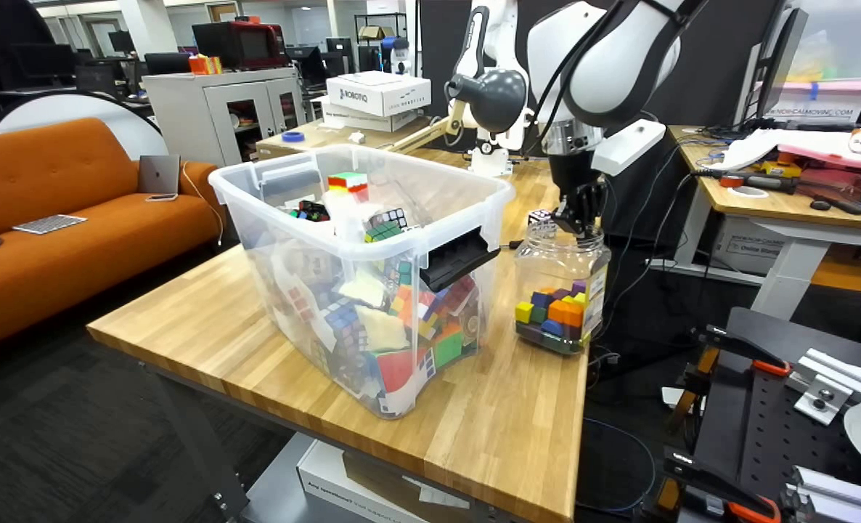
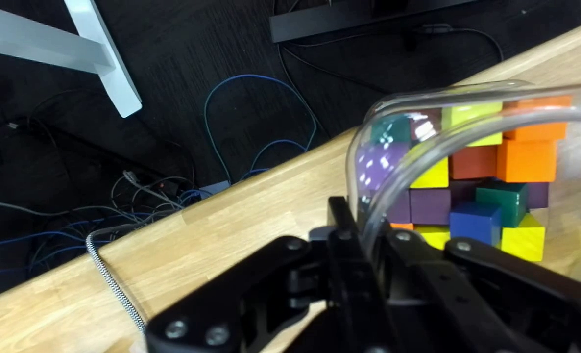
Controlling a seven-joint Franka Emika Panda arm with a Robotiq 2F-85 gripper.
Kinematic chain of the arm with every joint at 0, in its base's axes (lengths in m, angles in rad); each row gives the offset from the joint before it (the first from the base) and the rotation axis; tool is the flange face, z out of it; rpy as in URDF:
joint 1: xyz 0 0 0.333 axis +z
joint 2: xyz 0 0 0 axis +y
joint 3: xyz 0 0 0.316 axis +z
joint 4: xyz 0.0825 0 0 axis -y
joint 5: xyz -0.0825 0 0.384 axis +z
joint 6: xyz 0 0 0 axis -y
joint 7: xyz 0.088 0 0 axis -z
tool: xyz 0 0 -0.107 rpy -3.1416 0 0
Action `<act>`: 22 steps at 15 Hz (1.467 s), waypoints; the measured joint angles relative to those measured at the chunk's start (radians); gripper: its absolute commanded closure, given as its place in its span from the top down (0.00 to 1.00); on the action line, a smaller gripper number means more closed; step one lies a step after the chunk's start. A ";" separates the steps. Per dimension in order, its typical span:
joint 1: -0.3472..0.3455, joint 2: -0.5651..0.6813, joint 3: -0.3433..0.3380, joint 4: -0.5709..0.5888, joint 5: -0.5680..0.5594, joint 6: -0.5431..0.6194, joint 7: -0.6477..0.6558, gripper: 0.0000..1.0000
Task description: Move the clear container to the left
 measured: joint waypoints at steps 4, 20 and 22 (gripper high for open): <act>0.000 0.000 0.001 0.013 0.085 -0.023 -0.010 0.61; -0.025 -0.175 -0.022 0.044 0.287 -0.081 -0.036 1.00; -0.037 -0.267 -0.033 0.031 0.306 -0.130 -0.031 1.00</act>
